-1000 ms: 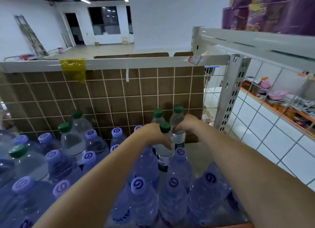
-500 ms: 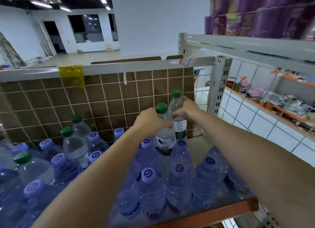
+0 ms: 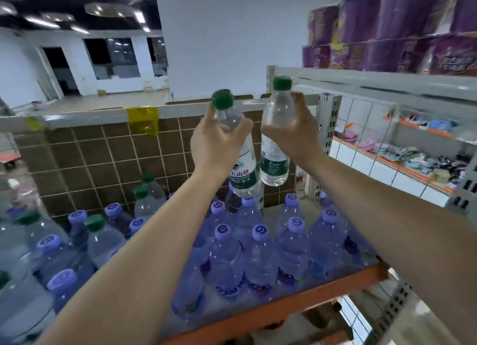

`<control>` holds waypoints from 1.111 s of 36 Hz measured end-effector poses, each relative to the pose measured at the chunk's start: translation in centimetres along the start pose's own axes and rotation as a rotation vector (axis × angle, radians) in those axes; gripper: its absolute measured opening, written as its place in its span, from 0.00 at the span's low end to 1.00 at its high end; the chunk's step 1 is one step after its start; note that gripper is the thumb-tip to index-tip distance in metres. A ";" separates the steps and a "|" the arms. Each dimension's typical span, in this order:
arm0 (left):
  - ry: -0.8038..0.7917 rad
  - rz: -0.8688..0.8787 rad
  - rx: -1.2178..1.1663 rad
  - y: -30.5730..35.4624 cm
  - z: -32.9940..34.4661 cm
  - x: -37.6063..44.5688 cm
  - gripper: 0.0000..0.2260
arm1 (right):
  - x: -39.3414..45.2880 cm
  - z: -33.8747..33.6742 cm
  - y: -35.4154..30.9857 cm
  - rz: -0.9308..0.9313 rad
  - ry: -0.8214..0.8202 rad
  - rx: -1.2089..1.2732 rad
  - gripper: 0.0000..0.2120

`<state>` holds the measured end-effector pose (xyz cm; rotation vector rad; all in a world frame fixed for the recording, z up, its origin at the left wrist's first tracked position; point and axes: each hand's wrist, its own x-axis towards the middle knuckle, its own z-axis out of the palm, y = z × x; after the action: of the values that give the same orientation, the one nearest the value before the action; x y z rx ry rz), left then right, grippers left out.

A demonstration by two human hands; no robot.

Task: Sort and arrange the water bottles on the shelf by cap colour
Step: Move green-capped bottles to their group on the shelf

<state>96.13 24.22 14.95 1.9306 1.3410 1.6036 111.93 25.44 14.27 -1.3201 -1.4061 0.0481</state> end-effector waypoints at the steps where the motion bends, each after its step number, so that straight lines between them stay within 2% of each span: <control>1: 0.017 -0.008 0.009 0.1 -0.8 0.0 0.13 | -0.4 0.1 -0.9 -0.012 0.020 -0.003 0.32; 8: 0.155 -0.010 0.215 0.9 -7.3 -0.8 0.12 | -2.8 1.9 -6.6 0.009 -0.049 0.086 0.34; 11: 0.213 -0.040 0.203 0.4 -9.8 -1.0 0.15 | -3.8 3.4 -8.8 0.000 -0.100 0.124 0.33; 18: 0.395 -0.080 0.298 -0.1 -15.4 -2.6 0.12 | -5.9 6.3 -12.9 -0.045 -0.228 0.252 0.33; 25: 0.590 -0.145 0.357 0.2 -20.6 -5.1 0.17 | -8.1 8.4 -17.0 -0.065 -0.370 0.434 0.44; 28: 0.631 -0.178 0.428 0.7 -22.4 -6.4 0.20 | -9.1 9.3 -18.5 -0.073 -0.439 0.495 0.45; 32: 0.678 -0.225 0.547 1.3 -25.1 -8.2 0.17 | -10.4 10.4 -20.5 -0.112 -0.526 0.551 0.45; 40: 0.743 -0.322 0.679 1.0 -30.8 -11.6 0.19 | -14.3 12.7 -25.2 -0.245 -0.648 0.579 0.44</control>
<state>70.01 4.66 18.92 1.2653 2.6092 1.9273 82.52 14.06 17.18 -0.6555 -1.8945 0.7180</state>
